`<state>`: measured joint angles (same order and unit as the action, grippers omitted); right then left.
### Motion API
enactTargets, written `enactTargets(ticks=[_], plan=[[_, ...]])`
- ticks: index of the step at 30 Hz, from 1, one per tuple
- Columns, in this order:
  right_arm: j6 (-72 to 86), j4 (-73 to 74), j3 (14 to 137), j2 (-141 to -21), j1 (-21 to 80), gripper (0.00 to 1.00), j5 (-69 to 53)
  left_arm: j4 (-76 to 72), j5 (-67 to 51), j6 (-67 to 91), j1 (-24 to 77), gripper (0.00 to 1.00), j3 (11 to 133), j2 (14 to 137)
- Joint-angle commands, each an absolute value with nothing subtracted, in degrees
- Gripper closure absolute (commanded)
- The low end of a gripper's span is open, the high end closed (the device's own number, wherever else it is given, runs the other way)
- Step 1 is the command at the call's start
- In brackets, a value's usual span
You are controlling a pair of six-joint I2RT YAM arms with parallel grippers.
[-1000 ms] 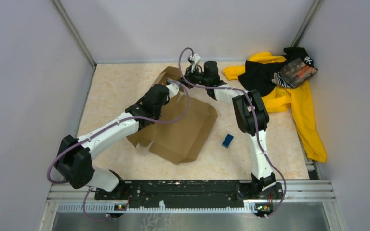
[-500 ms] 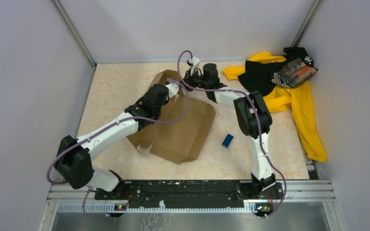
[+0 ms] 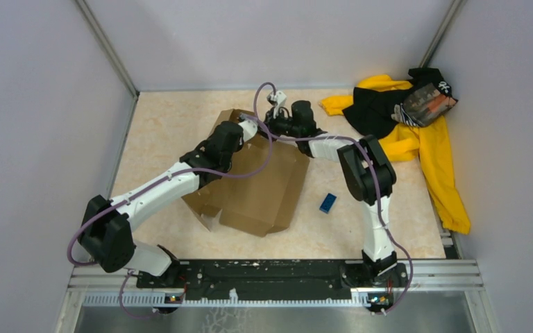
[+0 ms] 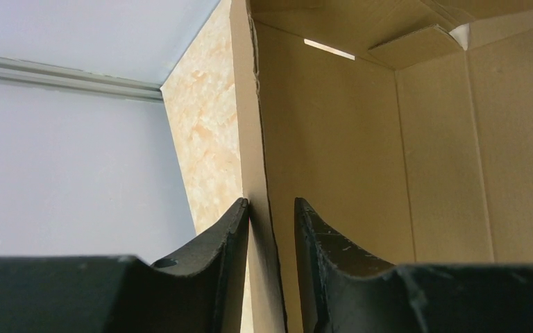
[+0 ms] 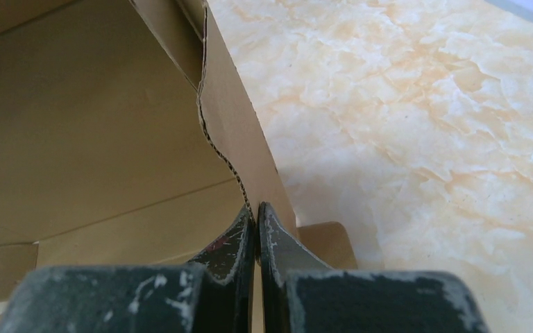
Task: Fold the paper box
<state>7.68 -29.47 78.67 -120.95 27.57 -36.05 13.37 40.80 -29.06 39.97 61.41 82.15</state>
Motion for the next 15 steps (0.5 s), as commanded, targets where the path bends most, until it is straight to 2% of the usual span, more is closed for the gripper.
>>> enactTargets(ticks=[1,12,15], plan=[[9.44,-34.96,76.4,-116.43,29.25,1.0,-37.22,14.57,38.59,-27.12,40.11,0.64,61.52,81.59],[11.82,-39.92,70.97,-114.88,30.06,1.0,-37.22,17.71,41.02,-24.79,43.99,0.68,62.72,85.75],[12.08,-40.66,70.52,-114.97,30.06,0.94,-38.45,19.33,41.64,-23.69,44.5,0.69,63.67,86.89]])
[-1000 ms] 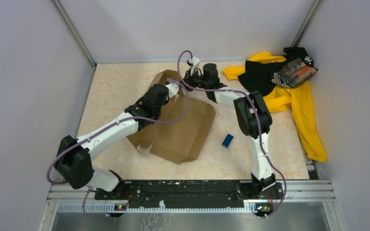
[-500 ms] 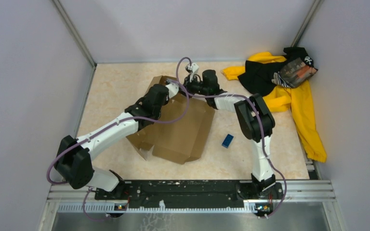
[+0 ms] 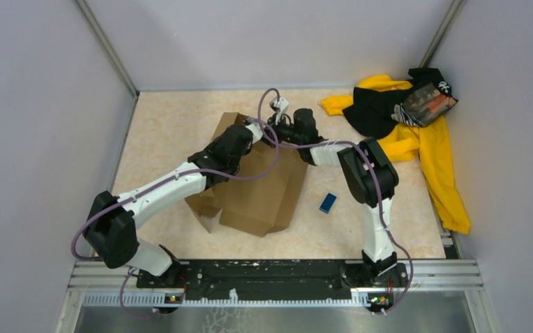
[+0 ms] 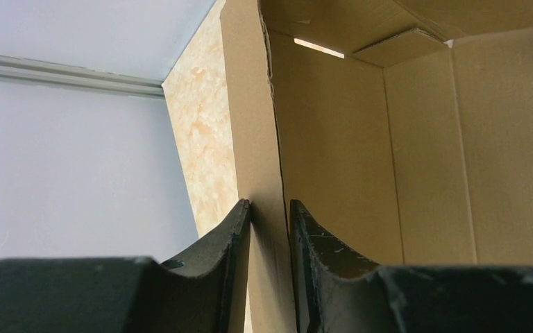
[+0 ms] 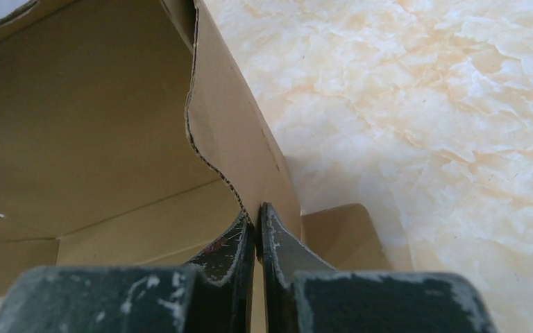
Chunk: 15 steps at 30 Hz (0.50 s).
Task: Fold the paper box
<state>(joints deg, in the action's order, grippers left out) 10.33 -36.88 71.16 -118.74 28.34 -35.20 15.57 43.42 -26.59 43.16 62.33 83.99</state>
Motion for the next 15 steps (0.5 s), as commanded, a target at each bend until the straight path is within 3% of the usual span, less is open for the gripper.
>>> enactTargets(ticks=[1,4,7,15], plan=[[12.21,-40.95,70.28,-115.01,30.06,0.91,-39.04,19.53,41.78,-23.49,44.63,0.69,63.71,87.14],[12.88,-42.28,69.43,-115.01,30.06,0.79,-41.4,19.73,42.09,-23.33,44.8,0.69,63.57,87.28],[13.97,-44.48,68.47,-115.09,29.98,0.74,-43.95,19.95,42.23,-23.22,44.82,0.69,63.5,87.2],[28.43,-60.72,66.95,-117.64,26.56,0.72,-53.86,19.93,42.32,-23.14,44.82,0.69,63.08,86.81]])
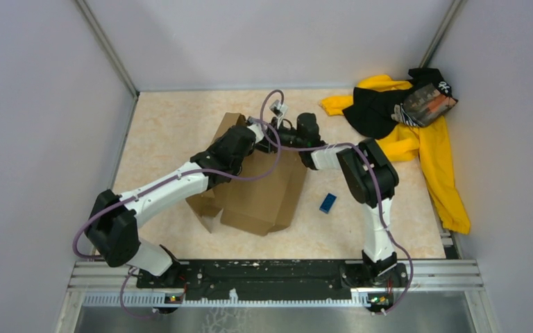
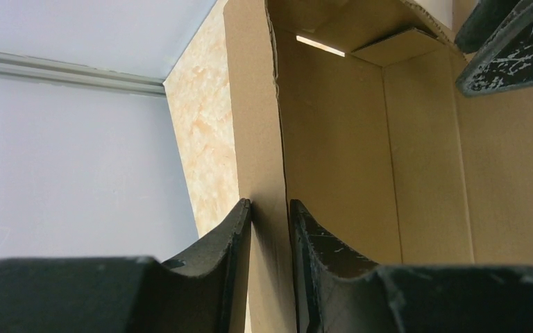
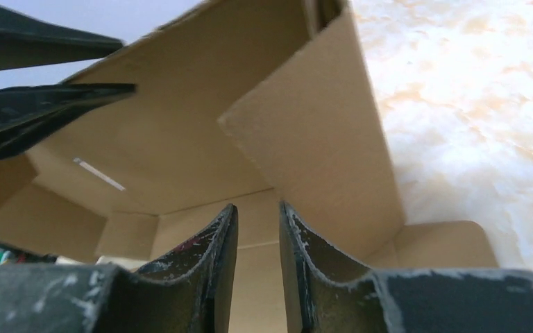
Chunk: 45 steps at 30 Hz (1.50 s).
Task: Fold the paper box
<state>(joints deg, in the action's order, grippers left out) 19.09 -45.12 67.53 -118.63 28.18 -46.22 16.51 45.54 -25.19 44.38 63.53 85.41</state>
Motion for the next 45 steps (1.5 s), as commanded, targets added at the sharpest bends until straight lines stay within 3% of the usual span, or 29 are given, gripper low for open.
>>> enactTargets(ticks=[1,6,9,13,26,29,33,38,45], plan=[[31.57,-64.59,66.87,-118.71,25.6,0.72,-54.69,19.93,42.28,-23.14,44.82,0.69,63.09,86.83],[51.08,-86.89,67.9,-125.59,19.91,0.73,-56.54,19.79,41.85,-23.04,44.82,0.69,62.8,86.92],[56.89,-90.79,70.39,-129.13,17.92,0.75,-56.62,19.45,41.62,-23.2,44.82,0.69,62.52,86.88],[55.91,-85.41,74.01,-131.83,17.22,0.78,-56.51,19.17,41.73,-23.39,44.98,0.69,62.13,86.85],[47.11,-78.4,80.74,-137.71,18.55,0.66,-58.8,19.92,43.59,-23.12,47.79,0.69,61.95,91.07],[43.31,-75.87,81.18,-137.9,19.83,0.63,-58.79,20.61,44.18,-22.94,48.06,0.69,62.21,91.92],[37.46,-71.64,82.33,-138.28,21.56,0.44,-58.82,22.15,45.03,-22.32,48.24,0.69,63.18,92.76],[37.71,-73.72,85.03,-140.16,22.68,0.39,-59.63,22.85,45.15,-21.91,48.55,0.69,62.98,92.93],[30.83,-63.39,89.44,-140.19,23.73,0.34,-58.37,23.29,44.65,-21.28,48.78,0.69,62.84,92.95]])
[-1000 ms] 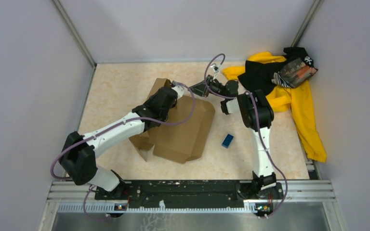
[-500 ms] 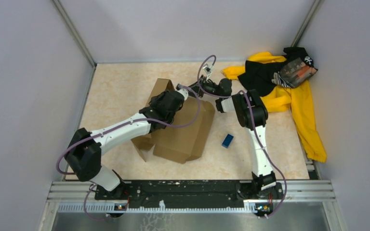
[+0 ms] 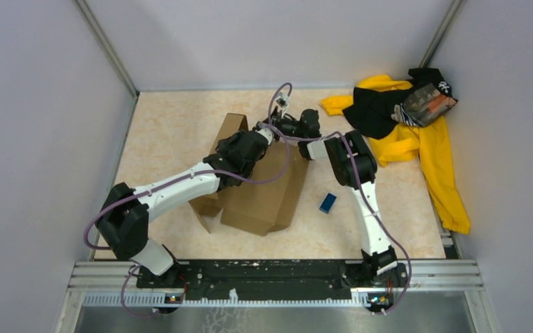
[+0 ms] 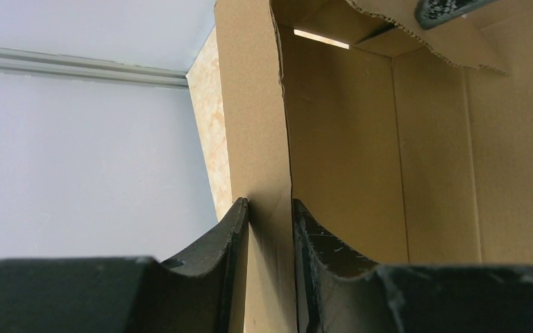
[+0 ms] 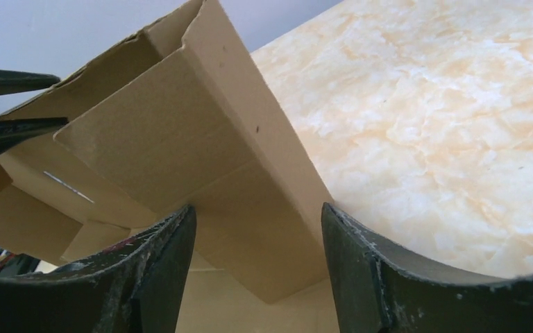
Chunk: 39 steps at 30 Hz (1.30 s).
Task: Fold the paper box
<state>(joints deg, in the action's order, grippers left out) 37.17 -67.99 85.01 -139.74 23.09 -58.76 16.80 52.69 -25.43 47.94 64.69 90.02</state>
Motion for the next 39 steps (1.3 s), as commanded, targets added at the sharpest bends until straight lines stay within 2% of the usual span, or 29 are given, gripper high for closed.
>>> enactTargets(ticks=[1,6,10,17,25,33,36,39], plan=[[29.58,-61.79,90.28,-140.23,24.04,0.31,-58.29,23.29,44.58,-21.14,48.78,0.69,62.78,92.96],[28.63,-58.92,94.72,-142.3,24.35,0.24,-59.51,23.03,44.05,-21.06,48.78,0.69,62.75,93.4],[28.78,-57.36,99.07,-144.62,24.56,0.21,-61.45,22.81,43.71,-21.08,48.78,0.7,62.74,93.59],[30.54,-56.32,107.01,-149.26,25.25,0.21,-64.43,22.08,43.17,-21.27,48.78,0.69,62.18,93.67],[36.01,-64.71,110.59,-152.44,26.37,0.21,-65.65,21.53,42.61,-21.22,48.82,0.7,61.81,94.11],[36.27,-64.86,114.06,-154.58,28.1,0.21,-64.54,20.71,42.49,-21.86,48.78,0.69,61.29,93.53],[35.88,-65.39,113.99,-154.75,28.34,0.25,-62.98,20.25,42.3,-22.04,48.78,0.69,60.88,93.17],[35.76,-64.94,114.81,-155.24,28.54,0.36,-62.19,19.91,42.28,-22.23,48.75,0.69,60.73,93.15]])
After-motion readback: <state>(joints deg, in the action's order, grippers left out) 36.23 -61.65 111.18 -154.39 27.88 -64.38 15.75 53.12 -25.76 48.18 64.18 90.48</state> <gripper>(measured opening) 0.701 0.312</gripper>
